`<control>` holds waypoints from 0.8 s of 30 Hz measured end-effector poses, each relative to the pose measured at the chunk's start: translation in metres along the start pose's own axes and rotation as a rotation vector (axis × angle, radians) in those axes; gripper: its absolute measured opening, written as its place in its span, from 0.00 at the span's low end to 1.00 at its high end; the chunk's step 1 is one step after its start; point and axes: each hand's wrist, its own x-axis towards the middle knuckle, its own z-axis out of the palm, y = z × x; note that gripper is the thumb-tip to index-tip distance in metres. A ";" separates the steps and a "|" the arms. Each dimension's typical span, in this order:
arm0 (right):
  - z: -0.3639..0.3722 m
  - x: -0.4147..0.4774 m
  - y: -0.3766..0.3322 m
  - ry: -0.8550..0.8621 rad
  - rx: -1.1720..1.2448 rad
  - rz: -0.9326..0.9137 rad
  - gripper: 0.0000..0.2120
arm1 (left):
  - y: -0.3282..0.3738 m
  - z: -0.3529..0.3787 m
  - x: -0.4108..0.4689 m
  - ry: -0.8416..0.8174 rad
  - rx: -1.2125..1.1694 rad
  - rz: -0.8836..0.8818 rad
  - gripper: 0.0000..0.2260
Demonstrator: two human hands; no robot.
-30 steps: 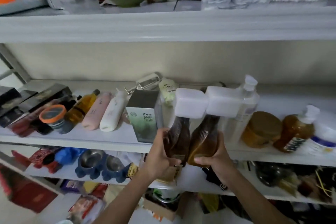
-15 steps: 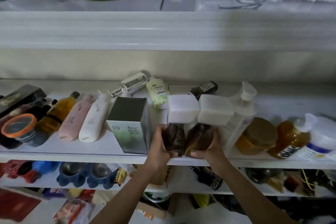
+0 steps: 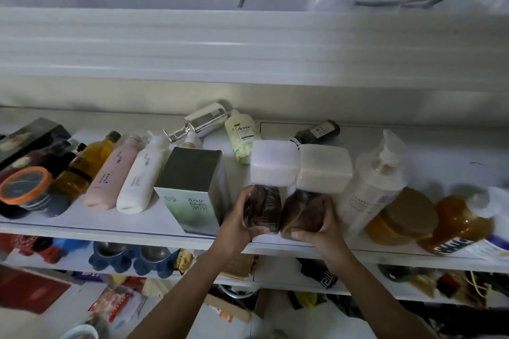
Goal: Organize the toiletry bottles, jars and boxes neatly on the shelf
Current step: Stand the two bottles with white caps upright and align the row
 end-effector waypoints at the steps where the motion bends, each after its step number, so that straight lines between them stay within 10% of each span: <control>1: 0.000 -0.002 0.001 0.009 -0.006 -0.007 0.35 | 0.000 0.001 0.000 0.002 0.003 0.003 0.40; 24: 0.037 -0.021 0.011 0.329 -0.172 -0.061 0.40 | 0.004 0.020 -0.011 0.124 0.008 0.043 0.39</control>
